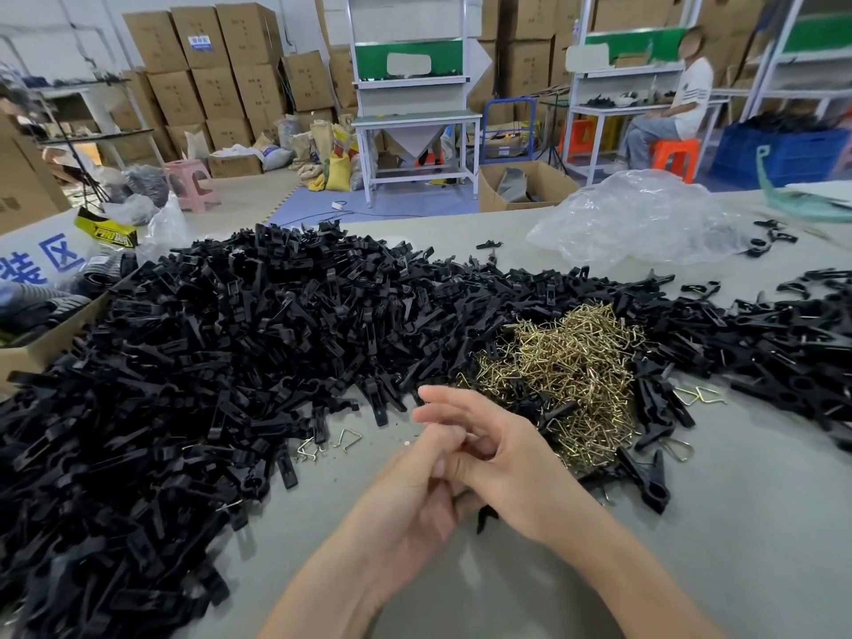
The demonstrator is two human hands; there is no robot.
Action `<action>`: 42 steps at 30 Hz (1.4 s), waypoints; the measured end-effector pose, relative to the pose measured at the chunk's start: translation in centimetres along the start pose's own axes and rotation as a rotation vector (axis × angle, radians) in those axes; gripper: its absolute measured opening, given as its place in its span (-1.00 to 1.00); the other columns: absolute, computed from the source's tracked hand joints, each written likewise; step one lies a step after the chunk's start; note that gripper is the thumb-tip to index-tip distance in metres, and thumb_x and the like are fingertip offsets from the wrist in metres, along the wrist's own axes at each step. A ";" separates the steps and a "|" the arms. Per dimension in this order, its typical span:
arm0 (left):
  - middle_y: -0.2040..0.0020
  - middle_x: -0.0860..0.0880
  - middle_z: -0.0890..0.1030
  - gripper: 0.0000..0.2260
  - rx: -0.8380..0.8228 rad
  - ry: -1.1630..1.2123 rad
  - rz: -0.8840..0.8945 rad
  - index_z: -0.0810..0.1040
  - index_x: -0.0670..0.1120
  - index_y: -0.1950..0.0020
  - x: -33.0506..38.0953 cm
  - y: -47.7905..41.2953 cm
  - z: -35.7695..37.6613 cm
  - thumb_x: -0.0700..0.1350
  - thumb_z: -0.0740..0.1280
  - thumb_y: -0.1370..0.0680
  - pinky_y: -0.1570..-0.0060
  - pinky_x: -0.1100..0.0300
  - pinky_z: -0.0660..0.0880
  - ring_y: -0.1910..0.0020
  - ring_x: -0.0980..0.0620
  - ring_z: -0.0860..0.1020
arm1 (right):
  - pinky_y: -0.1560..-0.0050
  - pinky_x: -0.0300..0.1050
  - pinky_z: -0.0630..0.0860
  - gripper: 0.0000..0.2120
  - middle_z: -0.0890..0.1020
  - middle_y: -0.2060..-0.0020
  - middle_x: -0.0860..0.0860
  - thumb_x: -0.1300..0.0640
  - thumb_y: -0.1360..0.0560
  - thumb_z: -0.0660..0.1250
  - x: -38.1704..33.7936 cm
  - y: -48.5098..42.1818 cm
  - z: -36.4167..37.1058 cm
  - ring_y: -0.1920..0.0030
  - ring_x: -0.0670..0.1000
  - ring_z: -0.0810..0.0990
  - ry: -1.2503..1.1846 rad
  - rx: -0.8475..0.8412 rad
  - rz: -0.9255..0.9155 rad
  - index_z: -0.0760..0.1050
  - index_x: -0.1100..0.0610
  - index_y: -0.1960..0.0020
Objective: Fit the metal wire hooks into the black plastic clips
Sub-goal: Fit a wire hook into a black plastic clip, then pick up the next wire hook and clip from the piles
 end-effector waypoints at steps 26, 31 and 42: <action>0.09 -0.08 0.66 -0.69 0.120 0.092 0.040 0.61 -0.10 -0.15 1.6 -0.4 -2.3 0.01 0.33 -0.47 0.22 0.15 0.65 0.25 0.01 0.64 | 0.02 -0.20 0.65 -0.20 0.55 -0.28 0.29 -0.10 -0.51 0.37 -2.0 3.3 -19.8 -0.06 0.08 0.73 -1.249 0.905 -0.225 0.18 0.39 -0.51; 0.09 -0.07 0.66 -0.70 0.134 0.055 0.059 0.61 -0.10 -0.15 1.9 -0.4 -2.4 -0.02 0.36 -0.47 0.22 0.14 0.65 0.25 0.00 0.65 | -0.03 -0.14 0.65 -0.60 0.71 -0.06 0.19 0.08 -0.58 0.39 -0.3 1.2 -12.0 -0.07 0.11 0.71 -0.968 0.637 -0.050 0.46 0.26 -0.34; 0.09 0.20 0.66 -0.81 0.671 -0.975 0.624 0.59 0.13 -0.01 6.5 2.8 -4.8 -0.16 0.27 -0.63 0.08 0.38 0.47 0.11 0.20 0.60 | -0.16 0.00 0.52 -0.65 0.64 -0.09 -0.06 0.24 -0.64 0.24 0.2 -1.2 0.4 -0.05 -0.05 0.59 0.700 0.349 -0.223 0.48 0.05 -0.41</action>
Point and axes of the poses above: each hand's wrist, its own y-axis away from the middle knuckle, its own z-axis out of the palm, x = y × z, the point moved 6 cm from there along -y, towards the middle knuckle
